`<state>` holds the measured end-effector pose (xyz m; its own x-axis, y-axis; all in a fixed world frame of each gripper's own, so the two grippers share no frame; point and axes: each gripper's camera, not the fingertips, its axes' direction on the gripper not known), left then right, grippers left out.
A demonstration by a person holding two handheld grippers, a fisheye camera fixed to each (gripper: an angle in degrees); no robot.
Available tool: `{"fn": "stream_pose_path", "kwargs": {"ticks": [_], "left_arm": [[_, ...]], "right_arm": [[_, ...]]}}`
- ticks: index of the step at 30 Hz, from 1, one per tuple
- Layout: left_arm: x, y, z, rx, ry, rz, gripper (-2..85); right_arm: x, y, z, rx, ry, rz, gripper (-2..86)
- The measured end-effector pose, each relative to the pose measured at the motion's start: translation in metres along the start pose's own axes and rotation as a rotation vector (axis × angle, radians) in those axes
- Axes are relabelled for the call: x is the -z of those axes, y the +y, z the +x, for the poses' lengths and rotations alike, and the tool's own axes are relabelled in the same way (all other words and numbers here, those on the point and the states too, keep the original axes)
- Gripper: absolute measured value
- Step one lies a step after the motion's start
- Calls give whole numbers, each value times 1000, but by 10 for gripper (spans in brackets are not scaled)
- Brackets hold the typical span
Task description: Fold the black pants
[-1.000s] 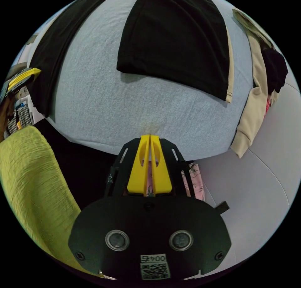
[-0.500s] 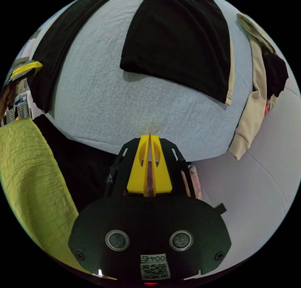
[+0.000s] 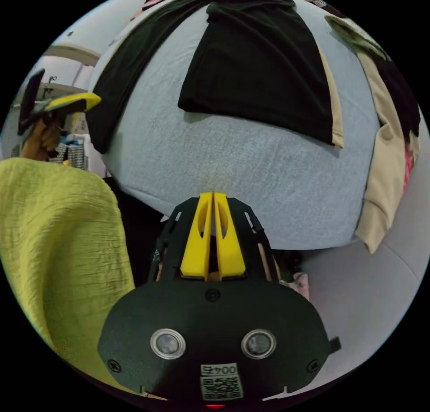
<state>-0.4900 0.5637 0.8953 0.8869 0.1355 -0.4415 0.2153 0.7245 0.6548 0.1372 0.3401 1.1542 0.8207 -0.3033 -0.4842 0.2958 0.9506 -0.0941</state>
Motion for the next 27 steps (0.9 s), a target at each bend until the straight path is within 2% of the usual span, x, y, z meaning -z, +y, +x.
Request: {"fn": "stream_pose_path", "kwargs": {"ticks": [2, 5, 9, 11, 18, 27], "left_arm": [[-12, -8, 3, 41, 85, 11, 26], [-34, -20, -5, 150, 251, 28, 75], [-48, -29, -26, 313, 384, 111, 116], [-51, -32, -35, 347, 405, 123, 119], [-57, -43, -59, 415, 402, 122, 119], [-63, -47, -81, 466, 433, 144, 113]], "right_arm": [[3, 8, 32, -29, -158, 19, 33], [27, 32, 94, -121, -354, 199, 79], [64, 56, 176, -220, -432, 423, 109], [72, 59, 205, -256, -451, 455, 113], [71, 58, 273, -274, -541, 437, 122], [70, 66, 304, -249, -612, 407, 114]]}}
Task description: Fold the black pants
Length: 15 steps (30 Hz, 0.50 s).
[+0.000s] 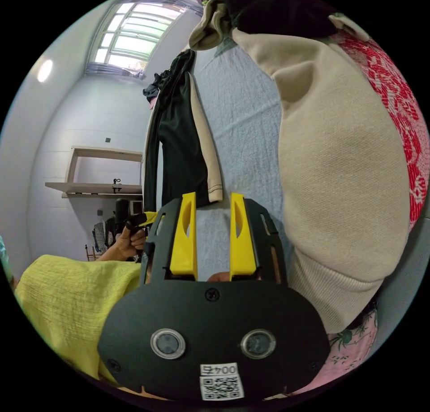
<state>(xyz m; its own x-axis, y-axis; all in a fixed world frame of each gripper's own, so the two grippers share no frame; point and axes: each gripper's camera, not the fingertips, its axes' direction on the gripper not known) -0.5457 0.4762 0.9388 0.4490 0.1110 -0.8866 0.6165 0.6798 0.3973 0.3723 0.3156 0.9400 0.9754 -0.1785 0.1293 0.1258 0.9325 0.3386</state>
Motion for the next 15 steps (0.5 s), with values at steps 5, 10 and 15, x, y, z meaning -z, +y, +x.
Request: {"fn": "stream_pose_path", "kwargs": {"ticks": [5, 10, 15], "left_arm": [[2, -7, -7, 9, 9, 9, 100], [2, -12, -14, 43, 60, 39, 73], [6, -8, -8, 43, 5, 65, 31]], "right_arm": [[0, -5, 4, 11, -58, -29, 110], [-2, -11, 10, 0, -124, -42, 69], [9, -15, 5, 15, -159, -30, 32]]}}
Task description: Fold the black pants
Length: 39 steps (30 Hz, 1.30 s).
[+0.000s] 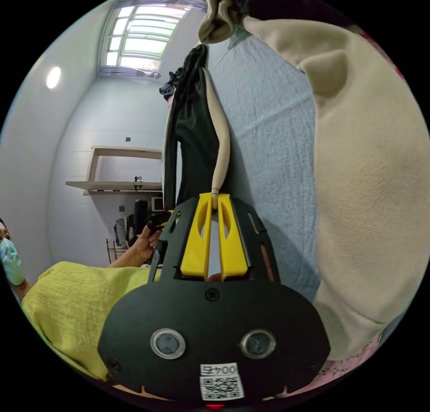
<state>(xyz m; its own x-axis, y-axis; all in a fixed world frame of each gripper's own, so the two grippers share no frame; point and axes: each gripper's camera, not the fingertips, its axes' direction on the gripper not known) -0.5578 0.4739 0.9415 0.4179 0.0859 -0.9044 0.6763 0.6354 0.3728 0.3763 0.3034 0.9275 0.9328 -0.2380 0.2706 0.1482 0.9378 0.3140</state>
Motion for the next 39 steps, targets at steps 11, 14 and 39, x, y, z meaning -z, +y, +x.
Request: {"fn": "stream_pose_path", "kwargs": {"ticks": [11, 14, 39], "left_arm": [[23, 46, 38, -2, 31, 8, 19], [16, 57, 41, -8, 9, -36, 19], [-57, 111, 11, 16, -10, -146, 21]], "right_arm": [[40, 20, -62, 107, 64, -31, 25], [35, 32, -63, 93, 102, -53, 25], [-79, 8, -38, -32, 387, -175, 36]]}}
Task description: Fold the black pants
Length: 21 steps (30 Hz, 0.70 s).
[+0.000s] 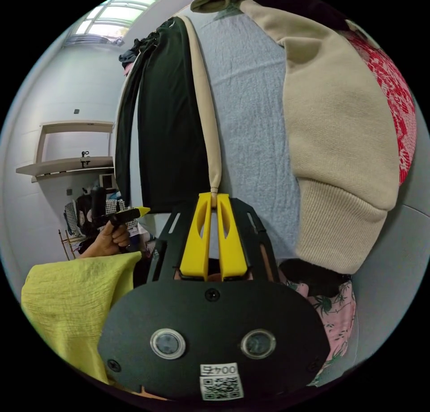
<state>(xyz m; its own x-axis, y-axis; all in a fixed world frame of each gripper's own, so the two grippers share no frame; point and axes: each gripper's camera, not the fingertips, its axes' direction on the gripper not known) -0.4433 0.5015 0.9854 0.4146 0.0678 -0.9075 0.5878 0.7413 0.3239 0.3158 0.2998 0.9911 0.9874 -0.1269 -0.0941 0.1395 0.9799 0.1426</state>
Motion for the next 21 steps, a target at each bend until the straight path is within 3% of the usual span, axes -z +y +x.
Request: {"fn": "stream_pose_path", "kwargs": {"ticks": [8, 11, 16, 21], "left_arm": [[-5, 40, 6, -105, 48, -39, 27], [21, 73, 12, -164, 13, 42, 27], [86, 139, -3, -165, -333, 287, 26], [107, 158, -19, -149, -586, 304, 27]], "right_arm": [[-8, 4, -27, -23, 166, -14, 54], [-6, 7, -55, 17, 197, 8, 52], [-24, -18, -117, 188, 211, -12, 64], [-80, -66, -153, 259, 405, -159, 71]]}}
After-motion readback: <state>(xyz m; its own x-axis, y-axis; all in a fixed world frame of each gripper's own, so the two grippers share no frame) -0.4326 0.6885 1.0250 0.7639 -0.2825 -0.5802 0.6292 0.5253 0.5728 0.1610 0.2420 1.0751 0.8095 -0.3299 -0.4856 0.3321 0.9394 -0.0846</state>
